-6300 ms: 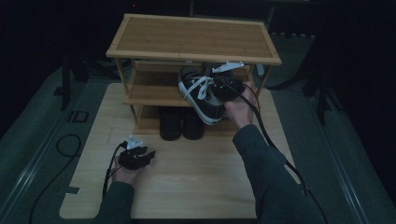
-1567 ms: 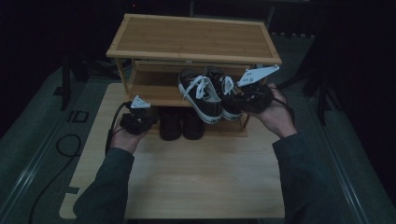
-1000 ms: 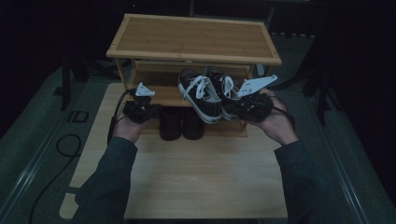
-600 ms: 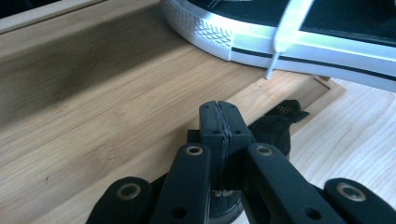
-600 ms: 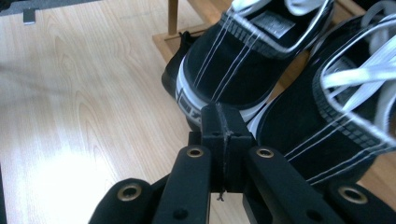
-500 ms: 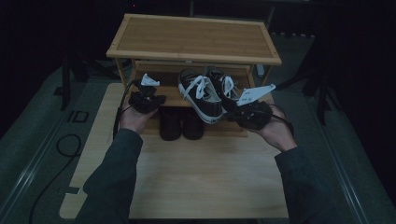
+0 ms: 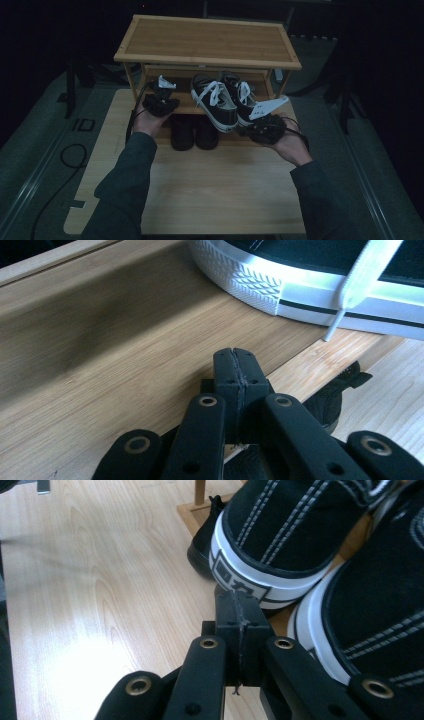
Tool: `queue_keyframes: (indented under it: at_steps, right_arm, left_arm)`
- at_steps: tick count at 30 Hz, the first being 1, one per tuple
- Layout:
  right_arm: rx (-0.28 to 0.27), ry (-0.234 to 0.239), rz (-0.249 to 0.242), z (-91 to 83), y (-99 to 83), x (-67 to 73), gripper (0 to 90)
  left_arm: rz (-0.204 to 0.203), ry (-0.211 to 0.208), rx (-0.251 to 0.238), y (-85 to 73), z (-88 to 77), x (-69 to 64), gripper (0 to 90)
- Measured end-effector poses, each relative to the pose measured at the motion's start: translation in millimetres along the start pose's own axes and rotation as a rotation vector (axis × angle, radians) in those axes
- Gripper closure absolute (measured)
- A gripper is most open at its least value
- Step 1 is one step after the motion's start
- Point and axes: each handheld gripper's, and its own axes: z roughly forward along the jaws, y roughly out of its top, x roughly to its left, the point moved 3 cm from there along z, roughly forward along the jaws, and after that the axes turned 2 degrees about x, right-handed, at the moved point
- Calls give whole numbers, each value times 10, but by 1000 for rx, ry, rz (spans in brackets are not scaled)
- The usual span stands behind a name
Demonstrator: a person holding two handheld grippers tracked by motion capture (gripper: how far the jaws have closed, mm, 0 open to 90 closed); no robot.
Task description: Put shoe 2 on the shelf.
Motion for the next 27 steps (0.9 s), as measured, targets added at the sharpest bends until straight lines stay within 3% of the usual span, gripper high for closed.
queue_keyframes:
  at_steps: [5,20,27]
  right_arm:
    - [11,-10,-2,45,14,-3,900]
    - [3,3,-8,90,61,11,900]
    - [-20,30,-54,185,190,124,900]
  left_arm:
    - [1,7,15,8,31,27,900]
    - [-3,21,-8,-20,44,16,900]
    - [-19,8,-21,-31,48,25,900]
